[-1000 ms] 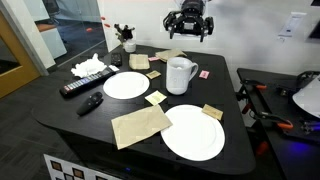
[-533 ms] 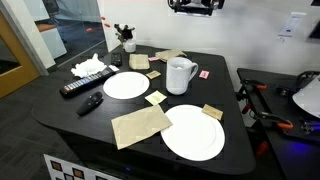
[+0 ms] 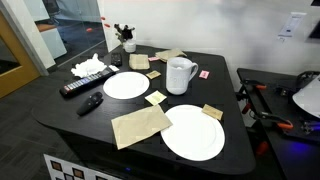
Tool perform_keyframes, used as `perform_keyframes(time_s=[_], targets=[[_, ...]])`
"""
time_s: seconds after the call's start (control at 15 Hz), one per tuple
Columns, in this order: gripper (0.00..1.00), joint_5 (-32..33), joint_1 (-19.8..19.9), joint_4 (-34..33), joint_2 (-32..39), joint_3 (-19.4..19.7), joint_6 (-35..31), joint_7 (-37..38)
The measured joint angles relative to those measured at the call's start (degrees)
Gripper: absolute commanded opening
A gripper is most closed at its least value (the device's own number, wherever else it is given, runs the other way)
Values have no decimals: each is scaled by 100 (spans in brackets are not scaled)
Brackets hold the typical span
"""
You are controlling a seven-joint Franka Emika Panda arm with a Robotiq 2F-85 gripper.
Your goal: Move the white mug forward then pick up the marker and put it in the mug.
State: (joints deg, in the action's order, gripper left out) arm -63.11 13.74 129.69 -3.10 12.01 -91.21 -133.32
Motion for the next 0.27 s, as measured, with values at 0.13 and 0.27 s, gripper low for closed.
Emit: perform_keyframes(time_s=[0.13,0.27], targets=[[100,8,0,15,-108,6,0,66],[100,9,0,30,-129,6,-1,75]])
